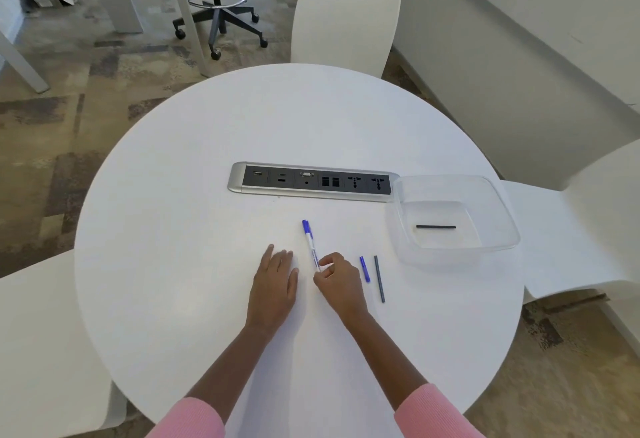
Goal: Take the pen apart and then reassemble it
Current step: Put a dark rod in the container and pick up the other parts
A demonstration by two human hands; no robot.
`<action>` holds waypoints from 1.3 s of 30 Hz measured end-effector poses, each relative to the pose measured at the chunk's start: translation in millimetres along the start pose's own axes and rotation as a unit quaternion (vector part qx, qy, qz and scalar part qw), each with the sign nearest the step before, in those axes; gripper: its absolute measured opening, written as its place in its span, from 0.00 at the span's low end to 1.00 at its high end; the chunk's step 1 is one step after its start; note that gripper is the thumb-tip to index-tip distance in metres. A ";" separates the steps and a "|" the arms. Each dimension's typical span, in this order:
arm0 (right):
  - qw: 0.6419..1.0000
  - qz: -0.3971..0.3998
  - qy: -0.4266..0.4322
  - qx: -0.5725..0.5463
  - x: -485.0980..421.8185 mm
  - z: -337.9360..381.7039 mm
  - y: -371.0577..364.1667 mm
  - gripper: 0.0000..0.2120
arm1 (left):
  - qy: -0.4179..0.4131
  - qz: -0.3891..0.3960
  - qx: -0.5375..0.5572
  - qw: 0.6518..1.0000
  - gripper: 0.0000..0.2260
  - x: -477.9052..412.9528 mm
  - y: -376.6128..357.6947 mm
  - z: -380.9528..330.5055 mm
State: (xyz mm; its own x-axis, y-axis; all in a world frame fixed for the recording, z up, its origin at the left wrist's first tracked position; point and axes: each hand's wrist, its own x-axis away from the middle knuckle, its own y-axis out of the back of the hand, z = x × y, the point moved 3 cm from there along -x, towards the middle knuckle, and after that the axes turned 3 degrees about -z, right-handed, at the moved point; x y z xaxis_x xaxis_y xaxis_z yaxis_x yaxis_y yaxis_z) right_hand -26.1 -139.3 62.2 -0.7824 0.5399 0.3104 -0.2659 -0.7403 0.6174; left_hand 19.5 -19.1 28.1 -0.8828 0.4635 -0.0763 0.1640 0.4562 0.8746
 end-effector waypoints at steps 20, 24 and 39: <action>0.987 -0.084 -0.032 0.135 -1.3 -55.7 66.1 0.10 | 0.452 0.004 0.731 0.511 0.06 -1.6 17.0 -42.3; 0.984 -0.067 -0.054 0.157 -0.4 -61.6 64.1 0.13 | 0.457 -0.006 0.756 0.468 0.06 -1.6 19.6 -43.8; 0.911 -0.014 -0.039 -0.410 19.4 -1.2 69.7 0.05 | 0.482 -0.029 0.780 0.398 0.05 4.2 22.3 -50.7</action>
State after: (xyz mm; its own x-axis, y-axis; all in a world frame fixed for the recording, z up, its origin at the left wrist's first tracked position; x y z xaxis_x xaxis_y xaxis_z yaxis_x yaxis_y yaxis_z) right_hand -60.5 -180.9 110.4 -0.7353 0.5662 0.3724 -0.6411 -0.7593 -0.1115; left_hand -2.8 -45.5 71.5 -0.5410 0.2533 0.8020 -0.4590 0.7101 -0.5339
